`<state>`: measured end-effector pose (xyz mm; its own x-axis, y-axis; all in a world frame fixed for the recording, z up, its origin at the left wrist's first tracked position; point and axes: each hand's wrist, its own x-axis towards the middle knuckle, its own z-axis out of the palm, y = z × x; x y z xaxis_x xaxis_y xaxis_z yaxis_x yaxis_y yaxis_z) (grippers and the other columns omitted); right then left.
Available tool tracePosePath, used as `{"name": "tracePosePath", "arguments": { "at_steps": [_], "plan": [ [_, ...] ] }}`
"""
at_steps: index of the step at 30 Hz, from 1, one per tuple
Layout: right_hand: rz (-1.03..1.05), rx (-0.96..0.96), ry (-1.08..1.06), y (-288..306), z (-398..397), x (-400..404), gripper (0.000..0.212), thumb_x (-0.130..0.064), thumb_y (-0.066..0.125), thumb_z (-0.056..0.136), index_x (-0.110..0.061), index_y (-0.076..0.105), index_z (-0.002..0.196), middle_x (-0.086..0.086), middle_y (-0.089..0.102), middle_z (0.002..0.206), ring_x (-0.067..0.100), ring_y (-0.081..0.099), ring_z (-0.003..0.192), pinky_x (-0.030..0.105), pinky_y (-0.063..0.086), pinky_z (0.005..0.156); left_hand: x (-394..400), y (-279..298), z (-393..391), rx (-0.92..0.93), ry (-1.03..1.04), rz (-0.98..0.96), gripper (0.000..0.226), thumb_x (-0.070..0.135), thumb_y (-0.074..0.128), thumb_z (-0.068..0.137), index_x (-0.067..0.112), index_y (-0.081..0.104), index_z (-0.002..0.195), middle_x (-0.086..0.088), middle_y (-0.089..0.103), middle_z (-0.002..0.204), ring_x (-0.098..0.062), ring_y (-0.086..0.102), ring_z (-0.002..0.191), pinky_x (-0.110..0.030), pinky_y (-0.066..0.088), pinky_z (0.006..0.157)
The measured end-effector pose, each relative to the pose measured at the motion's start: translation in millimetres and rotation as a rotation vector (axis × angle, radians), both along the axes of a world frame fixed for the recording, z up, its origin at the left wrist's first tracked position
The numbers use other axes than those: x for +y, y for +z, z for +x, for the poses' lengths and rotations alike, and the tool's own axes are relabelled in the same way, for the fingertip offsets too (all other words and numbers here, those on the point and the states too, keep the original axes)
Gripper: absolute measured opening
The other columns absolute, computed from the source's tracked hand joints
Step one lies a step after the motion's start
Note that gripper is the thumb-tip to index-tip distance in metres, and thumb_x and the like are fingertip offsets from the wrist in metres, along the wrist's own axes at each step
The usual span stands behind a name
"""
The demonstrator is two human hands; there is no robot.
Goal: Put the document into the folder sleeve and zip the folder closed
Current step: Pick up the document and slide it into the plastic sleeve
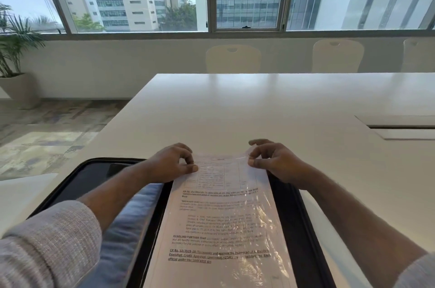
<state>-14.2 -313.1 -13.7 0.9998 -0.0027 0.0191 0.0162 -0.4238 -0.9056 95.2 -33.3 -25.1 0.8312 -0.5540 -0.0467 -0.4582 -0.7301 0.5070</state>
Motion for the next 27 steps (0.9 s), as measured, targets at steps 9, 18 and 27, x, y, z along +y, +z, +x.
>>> {"name": "tracePosePath", "arguments": {
  "at_steps": [9,18,27],
  "plan": [
    [-0.158,-0.084,-0.082,-4.6,-4.0,1.2,0.009,-0.016,0.072,0.085,-0.007,0.073,0.082,0.015,0.068,0.094,0.015,0.055,0.078,0.03,0.046,0.076,2.2,-12.0,-2.7,-0.14,0.0,-0.174,0.014,0.023,0.079,0.083,0.017,0.07,0.074,0.007,0.065,0.085,-0.007,0.057,0.074,-0.024,0.043,0.07],
    [-0.063,-0.082,-0.092,-9.9,-7.7,2.7,0.014,-0.017,0.064,0.092,-0.008,0.071,0.084,0.009,0.069,0.08,0.016,0.062,0.07,0.029,0.051,0.066,3.3,-21.2,-5.4,-0.175,0.038,-0.224,0.02,0.033,0.077,0.084,0.035,0.065,0.068,0.01,0.068,0.068,-0.005,0.061,0.066,-0.025,0.048,0.063],
    [-0.072,-0.099,-0.104,-15.6,-5.2,6.7,0.018,-0.016,0.059,0.096,-0.006,0.068,0.083,0.001,0.066,0.068,0.016,0.055,0.067,0.03,0.044,0.068,0.4,-25.9,-5.2,-0.156,0.079,-0.171,0.021,0.041,0.072,0.087,0.034,0.063,0.069,0.012,0.066,0.068,-0.006,0.06,0.068,-0.026,0.042,0.062]
  ]
}}
